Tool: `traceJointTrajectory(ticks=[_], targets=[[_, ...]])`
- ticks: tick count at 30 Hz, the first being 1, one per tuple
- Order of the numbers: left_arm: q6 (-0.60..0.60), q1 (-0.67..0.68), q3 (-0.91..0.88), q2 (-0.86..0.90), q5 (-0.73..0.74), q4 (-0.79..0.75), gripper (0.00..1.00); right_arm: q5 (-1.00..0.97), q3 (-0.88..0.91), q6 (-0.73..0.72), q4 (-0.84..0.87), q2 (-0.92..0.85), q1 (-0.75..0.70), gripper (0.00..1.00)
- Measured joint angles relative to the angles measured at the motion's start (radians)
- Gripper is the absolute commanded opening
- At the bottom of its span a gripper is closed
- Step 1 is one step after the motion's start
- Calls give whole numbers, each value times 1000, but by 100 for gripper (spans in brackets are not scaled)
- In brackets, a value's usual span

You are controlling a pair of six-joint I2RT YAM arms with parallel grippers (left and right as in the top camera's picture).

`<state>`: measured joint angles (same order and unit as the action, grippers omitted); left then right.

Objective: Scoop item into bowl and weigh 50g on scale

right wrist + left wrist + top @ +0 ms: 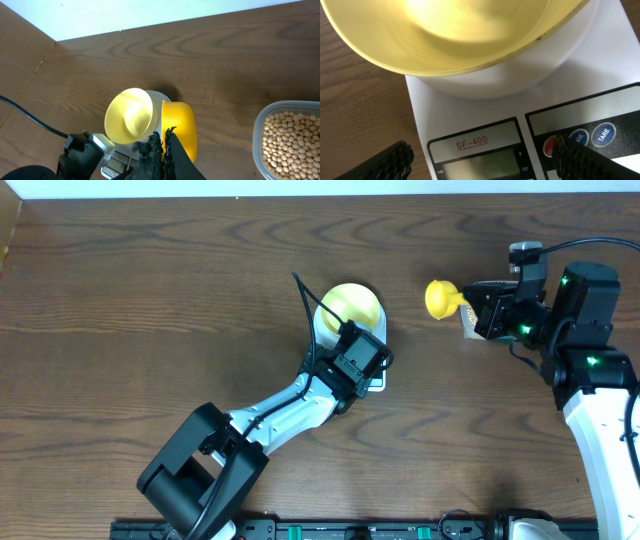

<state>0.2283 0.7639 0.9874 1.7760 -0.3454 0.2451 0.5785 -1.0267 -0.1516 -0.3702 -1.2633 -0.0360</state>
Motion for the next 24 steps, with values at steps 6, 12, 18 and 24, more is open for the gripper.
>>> traceJointTrajectory(ticks=[6,12,18,24], targets=[[0,0,0,1,0,0,91,0,0,6,-14,0,0,1],[0,0,0,5,0,-1,91,0,0,8,-14,0,0,1],[0,-1,0,12,0,-6,91,0,0,8,-14,0,0,1],[0,-4,0,12,3,-7,91,0,0,8,-14,0,0,1]])
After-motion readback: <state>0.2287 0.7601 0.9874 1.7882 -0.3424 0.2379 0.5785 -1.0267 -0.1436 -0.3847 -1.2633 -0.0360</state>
